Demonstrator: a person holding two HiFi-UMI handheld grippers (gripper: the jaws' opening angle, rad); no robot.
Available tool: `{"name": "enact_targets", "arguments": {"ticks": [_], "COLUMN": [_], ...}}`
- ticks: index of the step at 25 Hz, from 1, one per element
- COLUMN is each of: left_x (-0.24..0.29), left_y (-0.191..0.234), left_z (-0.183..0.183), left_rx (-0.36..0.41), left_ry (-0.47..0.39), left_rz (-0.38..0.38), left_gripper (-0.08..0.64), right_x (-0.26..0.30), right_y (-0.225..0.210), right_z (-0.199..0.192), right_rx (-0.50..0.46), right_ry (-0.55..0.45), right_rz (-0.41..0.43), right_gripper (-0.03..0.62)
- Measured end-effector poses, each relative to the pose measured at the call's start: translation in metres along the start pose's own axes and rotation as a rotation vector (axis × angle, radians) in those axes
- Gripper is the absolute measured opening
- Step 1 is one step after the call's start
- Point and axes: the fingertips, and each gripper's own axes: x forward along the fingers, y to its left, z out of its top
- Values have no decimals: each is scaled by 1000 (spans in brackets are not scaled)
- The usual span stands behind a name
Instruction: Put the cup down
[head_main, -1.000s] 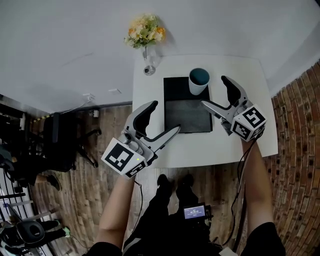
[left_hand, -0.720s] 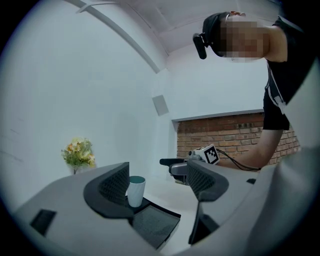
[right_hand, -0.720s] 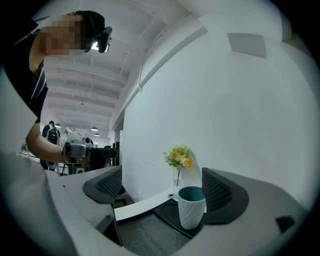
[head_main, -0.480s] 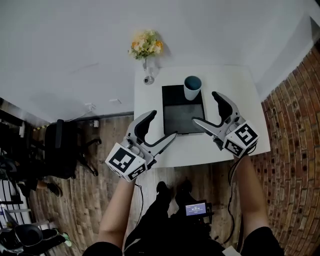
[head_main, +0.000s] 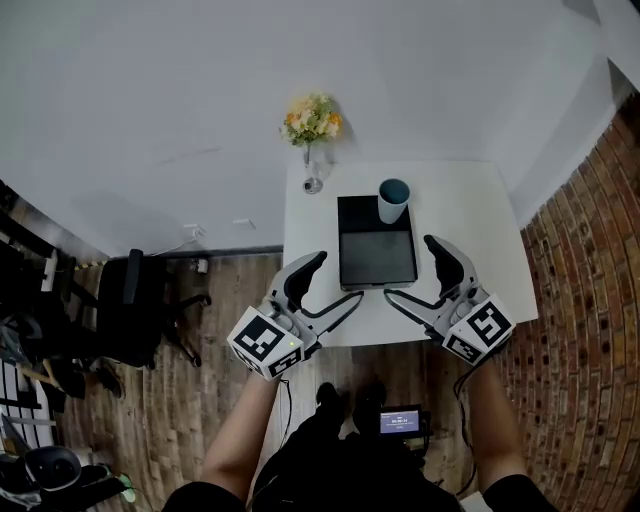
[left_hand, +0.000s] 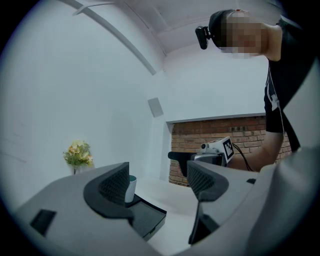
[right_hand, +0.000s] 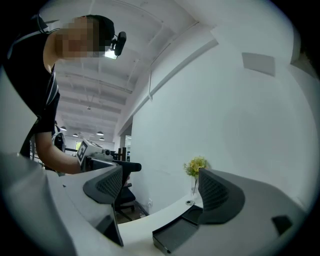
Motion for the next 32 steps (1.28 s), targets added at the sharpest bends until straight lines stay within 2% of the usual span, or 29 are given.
{"name": "enact_targets", "arguments": {"ticks": [9,11,18,26,32], "left_x": [-17,-18,-17,-17,-18], "left_y": [-25,-31,-43,-50,-52], "left_z": [11,10,7,3,5], "left_rx": [-20,-29,-33,-24,-18], "left_ry": [-29,-33,-32,-18,-19], "left_rz": [-24,-30,-45,-43,-39], "left_gripper": [353,353,353,353,353], "right_x": [-17,-21,-28,-29,-28], "right_y": [53,59,67,70,72], "right_z": [24,26,25,22,21], "right_rx": [-8,-5,25,31,17], "right_ry": [-35,-44,-67,-60,-55], "right_rz": [49,47,42,42,47], "right_gripper": [484,466,378,327,321]}}
